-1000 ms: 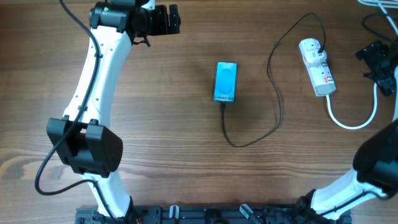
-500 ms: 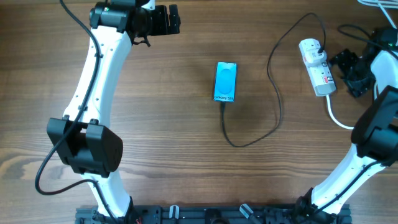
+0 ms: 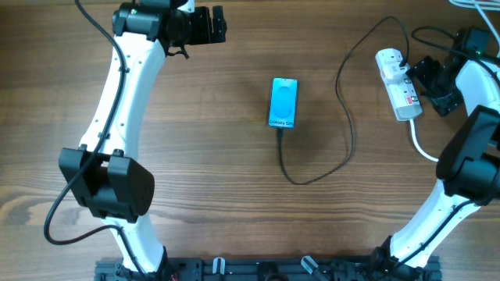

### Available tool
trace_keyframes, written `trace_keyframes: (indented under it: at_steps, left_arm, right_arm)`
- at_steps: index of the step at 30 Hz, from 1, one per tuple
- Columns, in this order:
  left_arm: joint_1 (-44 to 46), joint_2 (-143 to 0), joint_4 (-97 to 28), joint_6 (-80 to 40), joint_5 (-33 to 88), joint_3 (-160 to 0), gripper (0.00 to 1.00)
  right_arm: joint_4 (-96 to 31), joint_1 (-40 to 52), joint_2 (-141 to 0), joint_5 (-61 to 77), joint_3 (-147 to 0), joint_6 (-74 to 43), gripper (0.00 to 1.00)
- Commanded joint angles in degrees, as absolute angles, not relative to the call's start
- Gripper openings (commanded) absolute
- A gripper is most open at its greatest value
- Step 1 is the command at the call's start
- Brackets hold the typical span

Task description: Plug charger to phone and switch on socket

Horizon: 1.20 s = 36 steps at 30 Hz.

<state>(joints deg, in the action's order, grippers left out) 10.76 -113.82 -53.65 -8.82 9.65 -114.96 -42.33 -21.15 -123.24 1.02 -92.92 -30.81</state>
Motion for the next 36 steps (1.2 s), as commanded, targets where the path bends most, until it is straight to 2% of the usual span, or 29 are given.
trace_keyframes:
  at_steps: [1,16,26,36]
  left_arm:
    - [10.7,-114.34,-53.63,-8.12,9.1,-114.69,1.0]
    - [10.7,-114.34,-53.63,-8.12,9.1,-114.69,1.0]
    - [10.7,-114.34,-53.63,-8.12,9.1,-114.69,1.0]
    - [10.7,-114.34,-53.63,-8.12,9.1,-114.69,1.0]
  right_arm:
    - [-41.5,-20.91,-125.82,-0.36,-93.3,-30.2,1.0]
    - [-43.4,-20.8,-127.31,6.72,-93.3,-24.82,1.0]
    - [-46.33,-20.6,-126.76,6.55,-93.32,-25.74,1.0]
    - [-57.82,-20.62,-105.78,-1.65,-93.32,-30.46,1.0]
